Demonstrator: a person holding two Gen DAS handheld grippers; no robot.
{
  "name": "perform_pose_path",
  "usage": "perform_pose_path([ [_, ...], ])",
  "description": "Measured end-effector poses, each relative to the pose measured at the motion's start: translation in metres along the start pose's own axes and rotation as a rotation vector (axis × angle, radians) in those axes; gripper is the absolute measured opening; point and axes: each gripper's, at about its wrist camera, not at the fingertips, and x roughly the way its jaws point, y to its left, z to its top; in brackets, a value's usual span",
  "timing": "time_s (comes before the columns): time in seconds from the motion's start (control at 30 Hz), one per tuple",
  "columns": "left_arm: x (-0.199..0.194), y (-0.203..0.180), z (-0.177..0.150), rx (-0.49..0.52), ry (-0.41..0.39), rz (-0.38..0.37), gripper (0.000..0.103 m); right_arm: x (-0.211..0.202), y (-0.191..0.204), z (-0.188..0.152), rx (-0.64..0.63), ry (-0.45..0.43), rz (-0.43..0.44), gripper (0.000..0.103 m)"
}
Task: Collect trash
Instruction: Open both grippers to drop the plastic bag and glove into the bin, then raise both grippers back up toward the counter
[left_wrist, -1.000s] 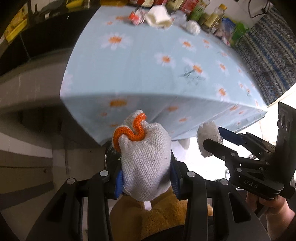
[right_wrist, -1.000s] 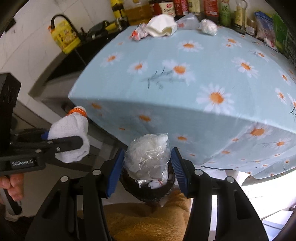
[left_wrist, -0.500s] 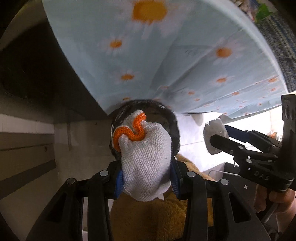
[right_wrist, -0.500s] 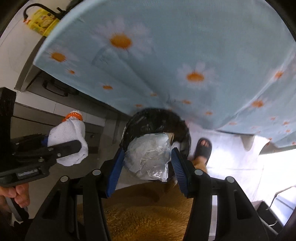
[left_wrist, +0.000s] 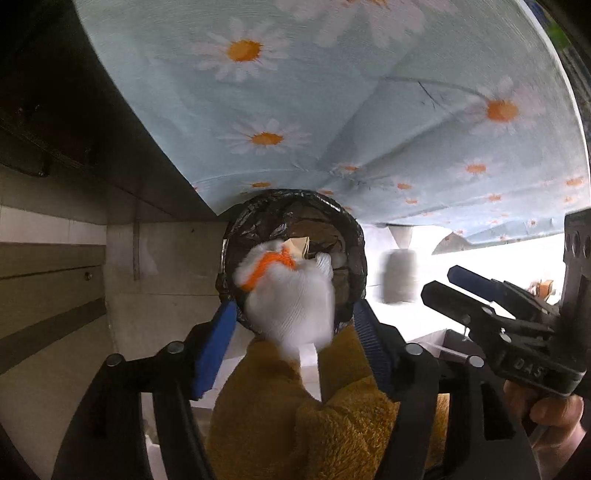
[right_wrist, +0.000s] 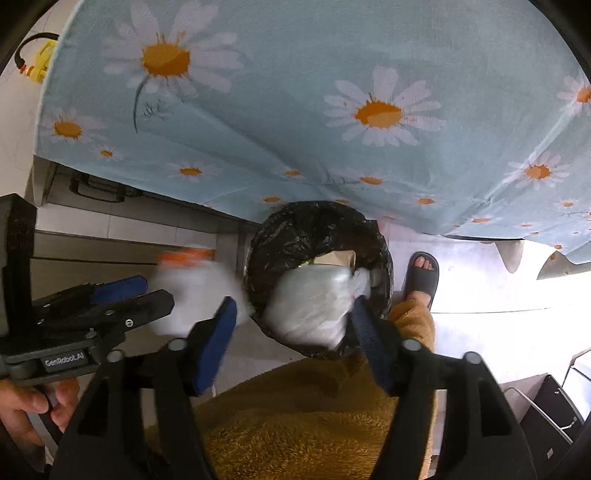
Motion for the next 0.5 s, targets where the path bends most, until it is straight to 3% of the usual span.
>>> perform_pose_path([
  [0.5,-0.022,-0.003,0.001,0.012,-0.042,0.016,0.064,-0.021,0.002,0.006,0.005,-0.035,0.018,0.067],
])
